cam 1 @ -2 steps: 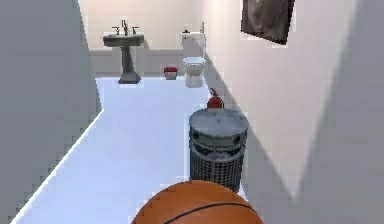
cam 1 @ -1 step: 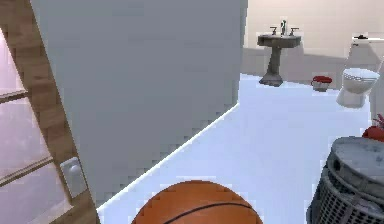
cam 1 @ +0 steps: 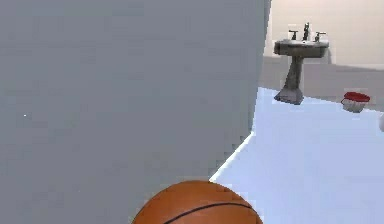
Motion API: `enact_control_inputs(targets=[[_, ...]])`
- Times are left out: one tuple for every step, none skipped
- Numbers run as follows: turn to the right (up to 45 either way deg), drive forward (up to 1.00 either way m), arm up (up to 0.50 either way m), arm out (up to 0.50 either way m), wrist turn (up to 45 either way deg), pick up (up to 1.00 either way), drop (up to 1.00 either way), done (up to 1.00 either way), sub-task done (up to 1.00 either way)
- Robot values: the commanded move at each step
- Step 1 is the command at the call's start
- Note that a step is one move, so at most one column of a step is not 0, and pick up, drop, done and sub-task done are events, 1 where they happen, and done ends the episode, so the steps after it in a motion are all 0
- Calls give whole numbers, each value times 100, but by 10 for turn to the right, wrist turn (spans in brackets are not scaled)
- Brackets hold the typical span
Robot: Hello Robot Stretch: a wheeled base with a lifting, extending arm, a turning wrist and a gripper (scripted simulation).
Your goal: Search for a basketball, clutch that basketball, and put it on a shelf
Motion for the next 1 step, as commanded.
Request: enact_control_inputs(targets=[[270,0,0,0,0,0,0,0,0]])
